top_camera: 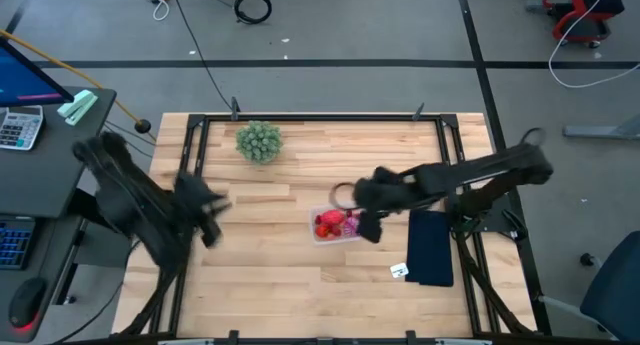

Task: Pick and placing Produce into tupperware
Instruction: Return to Home Position

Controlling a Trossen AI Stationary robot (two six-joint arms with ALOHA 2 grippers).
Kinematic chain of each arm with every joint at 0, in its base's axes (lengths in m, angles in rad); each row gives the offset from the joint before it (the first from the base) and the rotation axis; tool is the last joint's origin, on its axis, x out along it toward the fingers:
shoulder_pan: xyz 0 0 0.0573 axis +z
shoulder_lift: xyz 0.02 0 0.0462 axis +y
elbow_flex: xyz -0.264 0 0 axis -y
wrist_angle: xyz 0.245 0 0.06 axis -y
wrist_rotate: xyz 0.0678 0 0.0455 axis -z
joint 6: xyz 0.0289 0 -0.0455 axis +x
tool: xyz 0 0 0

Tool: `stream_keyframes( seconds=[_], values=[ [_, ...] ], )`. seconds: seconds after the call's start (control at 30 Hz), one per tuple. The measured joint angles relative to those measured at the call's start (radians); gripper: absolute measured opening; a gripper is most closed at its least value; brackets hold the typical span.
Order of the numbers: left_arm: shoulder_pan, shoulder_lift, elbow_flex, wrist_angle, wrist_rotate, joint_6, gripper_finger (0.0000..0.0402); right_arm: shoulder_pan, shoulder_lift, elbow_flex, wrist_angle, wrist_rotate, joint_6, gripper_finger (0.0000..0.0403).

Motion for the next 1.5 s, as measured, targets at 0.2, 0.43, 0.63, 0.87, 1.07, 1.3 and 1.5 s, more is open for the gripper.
stream_keyframes(
  seconds=[0.2,0.43,0.63,0.87,1.07,1.3,1.5],
  values=[
    [-0.013,-0.243,-0.007,0.003,-0.086,0.049,0.0107,0.105,-0.254,-0.011,0.008,0.246,0.012,0.0266],
    [-0.064,-0.443,-0.379,0.275,-0.133,0.076,0.0107,0.277,-0.464,-0.260,0.107,0.339,0.071,0.0266],
    [-0.104,-0.582,-0.884,0.892,-0.127,0.158,0.0107,0.344,-0.588,-0.641,0.468,0.336,0.155,0.0266],
    [-0.024,-0.641,-1.199,1.709,-0.039,0.607,0.0107,0.326,-0.679,-0.761,0.631,0.340,0.016,0.0266],
    [0.167,-0.673,-1.220,1.933,0.181,0.934,0.0107,0.284,-0.828,-0.727,0.687,0.340,-0.192,0.0266],
    [0.410,-0.785,-1.209,1.860,0.356,1.016,0.0107,0.250,-0.951,-0.752,0.661,0.316,-0.246,0.0266],
    [0.517,-0.892,-1.210,1.739,0.387,0.990,0.0107,0.251,-0.971,-0.865,0.719,0.313,-0.194,0.0266]
  ],
)
